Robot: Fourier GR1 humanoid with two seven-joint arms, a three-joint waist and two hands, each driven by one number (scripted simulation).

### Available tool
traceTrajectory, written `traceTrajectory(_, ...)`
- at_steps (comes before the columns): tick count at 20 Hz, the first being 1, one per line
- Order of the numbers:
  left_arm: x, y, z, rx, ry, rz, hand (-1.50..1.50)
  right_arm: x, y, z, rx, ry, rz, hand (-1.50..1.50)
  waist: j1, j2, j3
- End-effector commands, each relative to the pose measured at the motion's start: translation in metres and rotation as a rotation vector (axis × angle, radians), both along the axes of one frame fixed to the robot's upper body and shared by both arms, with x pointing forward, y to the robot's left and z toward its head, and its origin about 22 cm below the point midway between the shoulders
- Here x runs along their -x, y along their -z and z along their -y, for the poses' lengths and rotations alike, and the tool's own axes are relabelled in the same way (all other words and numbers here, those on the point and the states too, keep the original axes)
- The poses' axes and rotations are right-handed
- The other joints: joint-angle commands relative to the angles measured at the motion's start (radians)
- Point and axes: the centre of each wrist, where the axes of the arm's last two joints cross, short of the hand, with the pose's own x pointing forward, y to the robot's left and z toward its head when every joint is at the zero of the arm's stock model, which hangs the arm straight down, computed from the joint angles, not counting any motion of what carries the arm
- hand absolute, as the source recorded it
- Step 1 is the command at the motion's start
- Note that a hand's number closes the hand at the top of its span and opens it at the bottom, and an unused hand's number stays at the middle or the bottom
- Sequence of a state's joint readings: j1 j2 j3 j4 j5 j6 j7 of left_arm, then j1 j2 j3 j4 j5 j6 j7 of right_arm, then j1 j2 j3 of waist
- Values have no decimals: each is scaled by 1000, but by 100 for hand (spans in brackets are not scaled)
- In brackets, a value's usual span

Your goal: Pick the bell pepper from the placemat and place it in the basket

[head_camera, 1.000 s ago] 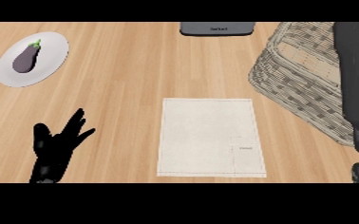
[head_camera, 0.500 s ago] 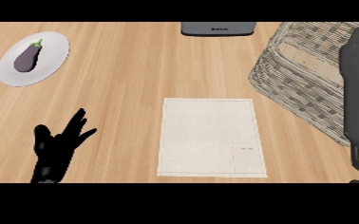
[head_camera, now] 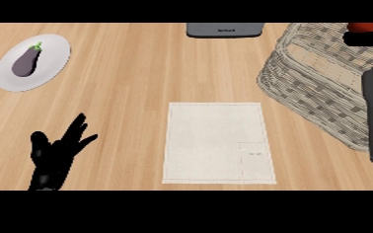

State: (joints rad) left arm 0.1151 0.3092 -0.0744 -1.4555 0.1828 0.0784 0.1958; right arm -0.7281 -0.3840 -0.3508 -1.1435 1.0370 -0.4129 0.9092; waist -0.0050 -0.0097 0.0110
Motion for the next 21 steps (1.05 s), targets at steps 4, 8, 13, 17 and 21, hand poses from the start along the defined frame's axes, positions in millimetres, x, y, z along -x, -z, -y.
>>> traceTrajectory(4, 16, 43, -2, 24, -20, -132, 0, 23, 3, 13, 55, -21, -24, -150, -7, 9, -12)
traceTrajectory(8, -5, 19, -5, 11, -6, -128, 0, 36, -11, 27, 64, 16, 55, -150, -4, 10, -11)
traceTrajectory(13, 13, 19, -7, -12, -26, -137, 0, 59, -32, 20, 27, 71, 191, -150, -5, 7, -12)
traceTrajectory(17, 22, 21, -1, 13, -16, -142, 0, 90, -37, 41, 4, 163, 217, -150, -8, 5, -11)
traceTrajectory(21, 19, 28, -6, 8, -36, -130, 0, 140, -44, 53, -14, 173, 207, -150, -36, 2, -12)
